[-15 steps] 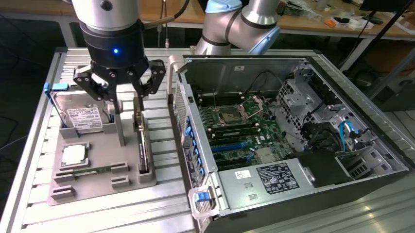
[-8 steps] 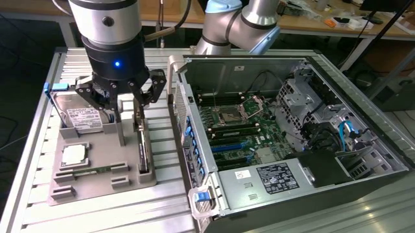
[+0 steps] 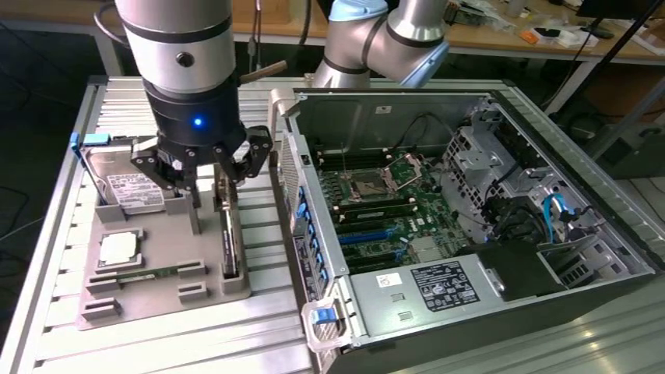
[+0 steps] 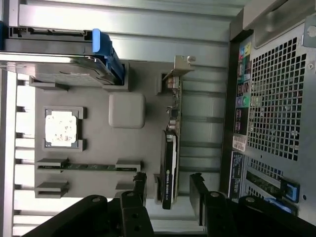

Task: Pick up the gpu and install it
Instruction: 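Pick up the gpu and move the gpu toward the slot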

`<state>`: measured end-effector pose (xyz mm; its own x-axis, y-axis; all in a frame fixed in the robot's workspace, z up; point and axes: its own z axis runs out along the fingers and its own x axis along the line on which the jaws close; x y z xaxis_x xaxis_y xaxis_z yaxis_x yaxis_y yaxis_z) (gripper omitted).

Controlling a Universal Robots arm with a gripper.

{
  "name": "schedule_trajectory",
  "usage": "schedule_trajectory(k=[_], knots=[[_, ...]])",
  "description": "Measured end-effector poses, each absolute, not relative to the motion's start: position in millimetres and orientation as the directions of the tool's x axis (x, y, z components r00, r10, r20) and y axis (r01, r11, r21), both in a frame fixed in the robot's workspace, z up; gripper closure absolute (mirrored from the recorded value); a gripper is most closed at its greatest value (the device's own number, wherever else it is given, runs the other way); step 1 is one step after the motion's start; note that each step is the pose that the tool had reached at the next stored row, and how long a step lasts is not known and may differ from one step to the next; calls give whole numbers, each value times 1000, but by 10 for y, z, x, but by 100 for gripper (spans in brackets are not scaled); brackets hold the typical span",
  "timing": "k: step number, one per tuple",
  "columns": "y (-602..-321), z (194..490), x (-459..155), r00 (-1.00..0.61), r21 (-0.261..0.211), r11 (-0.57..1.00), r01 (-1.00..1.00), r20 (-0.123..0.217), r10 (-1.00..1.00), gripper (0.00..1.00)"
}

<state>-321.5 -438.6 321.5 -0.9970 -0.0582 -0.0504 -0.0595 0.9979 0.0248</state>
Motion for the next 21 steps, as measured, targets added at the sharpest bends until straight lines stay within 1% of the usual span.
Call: schedule_trajectory(k=[5,11,21], knots=[[-4405,3118,-3105,-997,25,998,-60,-49,-58,52],[-4442,3046,-2971,-998,26,998,-59,-27,-58,52],[-4442,2879,-3058,-998,26,998,-59,-25,-58,52]])
